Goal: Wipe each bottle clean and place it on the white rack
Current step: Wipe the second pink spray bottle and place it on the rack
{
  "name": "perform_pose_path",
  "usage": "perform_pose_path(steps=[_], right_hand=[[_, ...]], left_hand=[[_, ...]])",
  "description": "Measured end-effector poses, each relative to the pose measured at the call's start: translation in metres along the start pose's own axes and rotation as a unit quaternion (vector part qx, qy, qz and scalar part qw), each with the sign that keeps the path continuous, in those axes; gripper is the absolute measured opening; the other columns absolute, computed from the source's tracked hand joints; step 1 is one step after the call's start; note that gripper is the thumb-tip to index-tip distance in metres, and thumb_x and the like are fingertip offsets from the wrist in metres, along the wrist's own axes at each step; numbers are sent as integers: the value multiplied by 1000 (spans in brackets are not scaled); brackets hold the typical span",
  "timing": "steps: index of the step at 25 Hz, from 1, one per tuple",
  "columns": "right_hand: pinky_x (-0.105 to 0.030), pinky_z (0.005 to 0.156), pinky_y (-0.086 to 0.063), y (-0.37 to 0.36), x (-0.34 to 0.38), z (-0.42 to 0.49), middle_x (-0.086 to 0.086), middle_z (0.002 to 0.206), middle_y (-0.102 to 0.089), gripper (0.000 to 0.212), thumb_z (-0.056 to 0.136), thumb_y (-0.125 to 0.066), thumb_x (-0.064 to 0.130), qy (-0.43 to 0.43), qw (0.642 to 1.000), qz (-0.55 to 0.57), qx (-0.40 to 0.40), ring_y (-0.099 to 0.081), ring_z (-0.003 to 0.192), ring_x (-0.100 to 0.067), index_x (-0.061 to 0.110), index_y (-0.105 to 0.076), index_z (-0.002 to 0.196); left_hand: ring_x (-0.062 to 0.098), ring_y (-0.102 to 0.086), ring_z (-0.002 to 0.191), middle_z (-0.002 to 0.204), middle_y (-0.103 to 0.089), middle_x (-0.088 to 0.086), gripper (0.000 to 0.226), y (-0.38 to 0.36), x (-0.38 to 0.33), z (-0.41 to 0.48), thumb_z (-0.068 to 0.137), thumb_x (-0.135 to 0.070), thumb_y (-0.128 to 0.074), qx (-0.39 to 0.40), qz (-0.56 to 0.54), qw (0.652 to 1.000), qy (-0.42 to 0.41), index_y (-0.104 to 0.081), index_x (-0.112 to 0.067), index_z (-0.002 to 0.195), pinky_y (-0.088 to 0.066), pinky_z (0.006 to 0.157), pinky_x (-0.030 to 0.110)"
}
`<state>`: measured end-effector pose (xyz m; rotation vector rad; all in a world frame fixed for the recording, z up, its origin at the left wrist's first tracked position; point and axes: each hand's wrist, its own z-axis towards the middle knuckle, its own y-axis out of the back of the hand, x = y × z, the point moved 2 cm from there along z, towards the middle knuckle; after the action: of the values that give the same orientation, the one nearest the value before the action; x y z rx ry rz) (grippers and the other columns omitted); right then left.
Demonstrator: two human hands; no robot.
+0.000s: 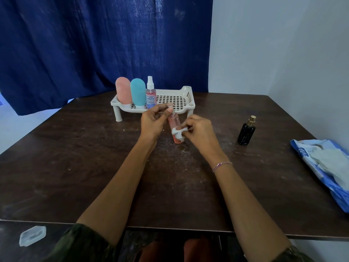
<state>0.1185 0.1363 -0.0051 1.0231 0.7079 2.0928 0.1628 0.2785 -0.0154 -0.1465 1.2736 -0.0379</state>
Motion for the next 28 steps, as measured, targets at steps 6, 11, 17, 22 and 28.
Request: perform_pose_path(steps=[6, 11, 17, 22, 28], right_hand=[[-24, 83, -49, -1, -7, -3, -5, 98, -67, 19, 75, -73, 7, -39, 987, -45, 150, -60, 88, -15, 12, -73, 93], [-24, 82, -51, 3, 1, -1, -8, 96, -65, 17, 74, -72, 3, 31, 997, 39, -51, -57, 88, -10, 3, -71, 91], [-22, 91, -50, 1, 4, -1, -8, 106, -62, 19, 80, -68, 4, 46, 988, 53, -134, -57, 107, -16, 1, -68, 99], [-29, 80, -52, -3, -2, 0, -7, 95, -64, 17, 73, -72, 1, 55, 998, -3, 2, -60, 85, -16, 3, -71, 90], [-36, 76, -52, -6, 2, -2, -10, 91, -63, 18, 74, -71, 3, 67, 997, -21, 44, -60, 80, -20, 4, -71, 93]], left_hand=[[11, -64, 99, 114, -65, 7, 28, -2, -4, -3, 88, -11, -62, -2, 5, 1000, 4, -61, -6, 116, -56, 79, 23], [2, -65, 90, 105, -66, 1, 24, -5, -7, -6, 89, -5, -59, 46, 23, 998, -34, -62, -5, 112, -55, 78, 21], [21, -62, 108, 118, -64, 13, 29, -6, -2, -2, 89, -5, -59, 73, 53, 995, -47, -60, -1, 118, -55, 88, 36], [8, -66, 92, 109, -66, 7, 27, -1, -2, -1, 90, -7, -58, 46, 13, 999, -23, -60, -3, 116, -56, 81, 27], [16, -62, 104, 116, -62, 10, 24, -2, -1, 0, 94, -7, -52, 62, 31, 997, -31, -57, -2, 117, -54, 84, 28]])
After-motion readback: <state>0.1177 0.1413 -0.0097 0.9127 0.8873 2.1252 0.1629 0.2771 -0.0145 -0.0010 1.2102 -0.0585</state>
